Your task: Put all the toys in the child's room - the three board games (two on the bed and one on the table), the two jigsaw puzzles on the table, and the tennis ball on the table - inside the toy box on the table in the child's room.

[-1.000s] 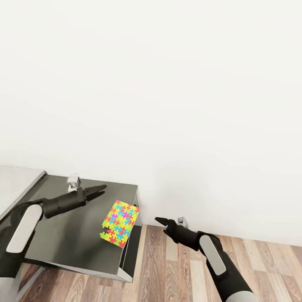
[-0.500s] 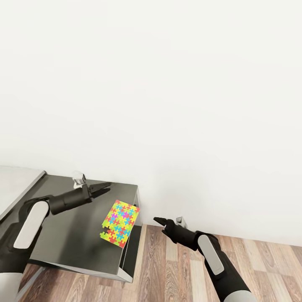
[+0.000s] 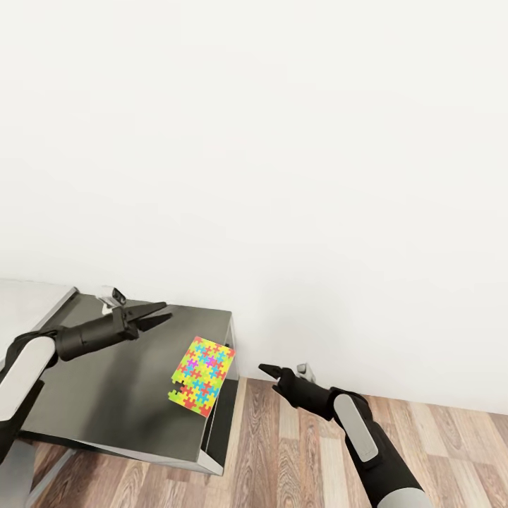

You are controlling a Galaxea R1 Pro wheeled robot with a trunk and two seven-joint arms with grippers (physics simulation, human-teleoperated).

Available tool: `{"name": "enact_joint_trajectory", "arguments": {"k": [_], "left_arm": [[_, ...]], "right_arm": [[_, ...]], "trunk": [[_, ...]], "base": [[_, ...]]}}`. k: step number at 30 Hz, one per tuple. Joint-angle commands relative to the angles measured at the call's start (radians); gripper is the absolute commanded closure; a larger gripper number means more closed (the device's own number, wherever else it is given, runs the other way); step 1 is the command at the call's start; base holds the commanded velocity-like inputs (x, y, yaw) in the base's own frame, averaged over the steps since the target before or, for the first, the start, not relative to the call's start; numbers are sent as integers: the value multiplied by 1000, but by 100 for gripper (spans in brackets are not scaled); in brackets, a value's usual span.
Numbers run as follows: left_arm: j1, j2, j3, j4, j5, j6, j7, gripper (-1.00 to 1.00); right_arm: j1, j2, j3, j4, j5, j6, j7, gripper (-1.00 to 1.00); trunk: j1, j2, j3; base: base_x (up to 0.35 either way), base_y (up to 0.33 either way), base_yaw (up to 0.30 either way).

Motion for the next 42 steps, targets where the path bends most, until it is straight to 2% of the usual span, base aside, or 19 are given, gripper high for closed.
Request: {"name": "enact_joint_trajectory", "arguments": {"k": [1, 3, 9, 14, 24, 42], "left_arm": [[-1, 22, -33, -1, 39, 3, -3, -100], [-1, 49, -70, -2, 79, 3, -2, -100], [2, 92, -106, -2, 117, 3, -1, -100], [4, 97, -114, -4, 122, 3, -2, -100], [6, 94, -117, -4, 122, 3, -2, -100], [8, 91, -117, -4, 122, 3, -2, -100]], "right_arm": [[-1, 1, 0, -1, 3, 3, 17, -100], [-1, 2, 4, -2, 4, 2, 44, -100], [-1, 1, 21, -26, 6, -1, 101, -100], [-1, -3, 24, -41, 6, -1, 110, -100], [-1, -7, 25, -42, 5, -1, 112, -100], [-1, -11, 22, -42, 5, -1, 113, -100]], "trunk": [[0, -1, -1], [0, -1, -1], [0, -1, -1], [0, -1, -1], [0, -1, -1], [0, -1, -1]], "base": [[0, 0, 0], [0, 0, 0], [0, 0, 0], [0, 0, 31], [31, 17, 188], [71, 21, 11]]}}
